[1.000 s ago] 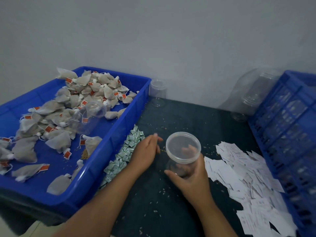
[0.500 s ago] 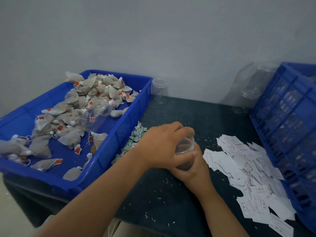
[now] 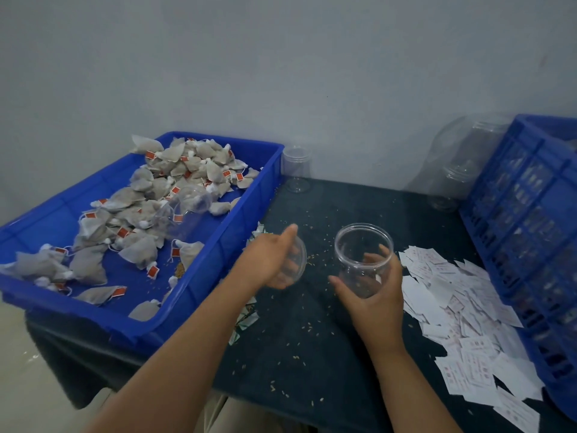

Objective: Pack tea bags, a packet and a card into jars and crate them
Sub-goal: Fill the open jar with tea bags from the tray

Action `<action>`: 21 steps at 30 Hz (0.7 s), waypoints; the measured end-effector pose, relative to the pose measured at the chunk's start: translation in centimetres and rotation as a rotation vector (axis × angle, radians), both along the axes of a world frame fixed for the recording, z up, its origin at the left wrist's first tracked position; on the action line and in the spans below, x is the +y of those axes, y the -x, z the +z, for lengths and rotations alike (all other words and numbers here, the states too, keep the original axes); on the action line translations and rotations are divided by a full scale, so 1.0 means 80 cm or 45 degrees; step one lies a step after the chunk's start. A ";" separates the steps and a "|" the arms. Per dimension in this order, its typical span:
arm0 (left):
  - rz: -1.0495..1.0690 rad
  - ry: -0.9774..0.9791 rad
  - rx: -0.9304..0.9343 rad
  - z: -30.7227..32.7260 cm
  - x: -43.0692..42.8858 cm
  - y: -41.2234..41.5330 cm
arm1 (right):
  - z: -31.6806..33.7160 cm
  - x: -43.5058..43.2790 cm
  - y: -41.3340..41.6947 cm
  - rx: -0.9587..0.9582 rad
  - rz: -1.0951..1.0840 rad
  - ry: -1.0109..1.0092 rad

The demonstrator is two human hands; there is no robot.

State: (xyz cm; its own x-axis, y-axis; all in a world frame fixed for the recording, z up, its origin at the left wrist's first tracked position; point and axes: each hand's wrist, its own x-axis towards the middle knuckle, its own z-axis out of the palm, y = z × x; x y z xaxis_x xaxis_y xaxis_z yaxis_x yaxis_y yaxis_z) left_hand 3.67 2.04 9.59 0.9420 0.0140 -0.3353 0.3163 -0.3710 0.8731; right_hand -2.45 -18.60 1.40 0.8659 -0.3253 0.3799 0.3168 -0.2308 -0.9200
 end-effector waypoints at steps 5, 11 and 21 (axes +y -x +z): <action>-0.057 -0.626 -0.310 -0.076 -0.007 0.006 | -0.001 0.001 0.001 0.100 0.095 0.028; -0.034 -1.122 -0.648 -0.089 -0.012 0.001 | -0.001 0.001 0.007 0.139 0.193 0.102; -0.198 -1.003 -0.958 0.068 0.041 0.012 | 0.001 0.007 0.008 0.140 0.372 0.202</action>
